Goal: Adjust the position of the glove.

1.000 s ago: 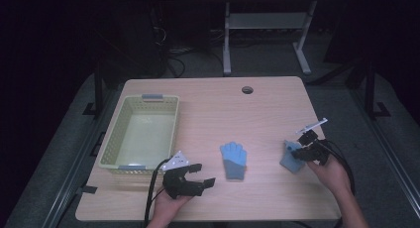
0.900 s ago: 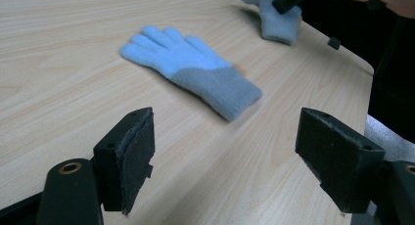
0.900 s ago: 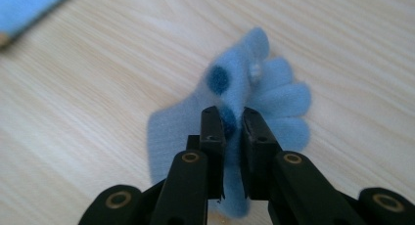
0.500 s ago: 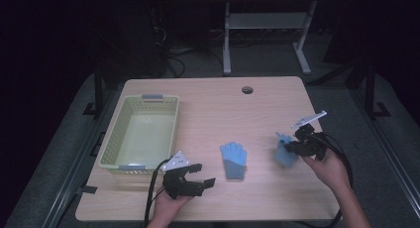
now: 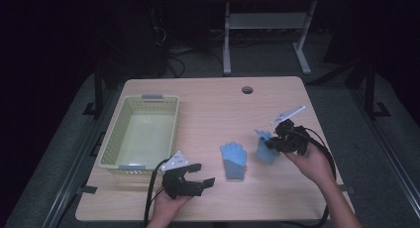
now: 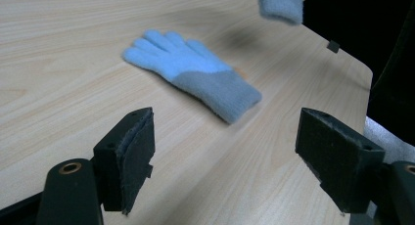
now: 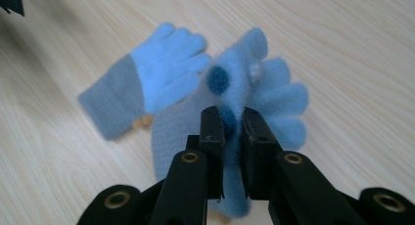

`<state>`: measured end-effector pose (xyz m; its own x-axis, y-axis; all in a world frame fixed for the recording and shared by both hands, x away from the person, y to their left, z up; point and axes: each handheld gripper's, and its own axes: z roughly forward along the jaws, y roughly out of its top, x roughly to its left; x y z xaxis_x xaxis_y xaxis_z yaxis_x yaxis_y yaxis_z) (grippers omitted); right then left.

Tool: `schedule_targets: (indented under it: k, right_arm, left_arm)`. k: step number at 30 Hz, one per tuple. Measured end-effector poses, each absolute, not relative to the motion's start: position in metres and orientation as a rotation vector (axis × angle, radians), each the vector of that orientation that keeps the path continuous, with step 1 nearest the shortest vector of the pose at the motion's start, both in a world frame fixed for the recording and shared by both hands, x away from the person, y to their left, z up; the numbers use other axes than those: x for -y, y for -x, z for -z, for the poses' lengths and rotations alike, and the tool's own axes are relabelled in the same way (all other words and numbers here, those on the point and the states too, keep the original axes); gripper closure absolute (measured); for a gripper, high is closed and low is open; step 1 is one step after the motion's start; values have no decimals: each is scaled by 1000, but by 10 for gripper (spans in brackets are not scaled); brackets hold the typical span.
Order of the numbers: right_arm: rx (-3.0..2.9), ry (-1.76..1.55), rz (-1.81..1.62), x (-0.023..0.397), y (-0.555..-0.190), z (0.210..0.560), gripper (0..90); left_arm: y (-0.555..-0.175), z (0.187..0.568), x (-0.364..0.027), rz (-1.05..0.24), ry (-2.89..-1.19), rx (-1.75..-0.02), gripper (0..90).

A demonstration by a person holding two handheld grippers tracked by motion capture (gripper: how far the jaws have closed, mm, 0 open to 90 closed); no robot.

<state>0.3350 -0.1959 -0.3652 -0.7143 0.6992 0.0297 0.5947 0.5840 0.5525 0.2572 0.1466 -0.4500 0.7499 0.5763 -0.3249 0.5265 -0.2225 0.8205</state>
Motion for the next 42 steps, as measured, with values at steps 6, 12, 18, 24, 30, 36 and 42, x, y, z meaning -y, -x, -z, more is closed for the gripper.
schedule_targets:
  k: [6,12,18,24,30,36,42]
  right_arm:
    - [-2660,-1034,-823,180,-339,366,811]
    - [-2713,-986,-838,158,-342,369,810]
    - [-2787,-922,-833,137,-345,376,807]
    - [-2839,-879,-816,127,-348,382,804]
    - [-2891,-845,-794,119,-350,390,800]
    - [-2918,-821,-781,113,-350,394,800]
    - [-2945,-799,-776,109,-350,397,796]
  left_arm:
    - [-258,451,-147,-61,-1893,-838,221]
    - [-258,451,-146,-60,-1892,-836,221]
    - [-258,449,-148,-64,-1890,-837,221]
    - [-258,449,-149,-64,-1884,-837,221]
    - [-257,449,-148,-65,-1884,-835,221]
    - [-257,449,-148,-63,-1878,-840,221]
    - [-257,448,-149,-64,-1877,-840,221]
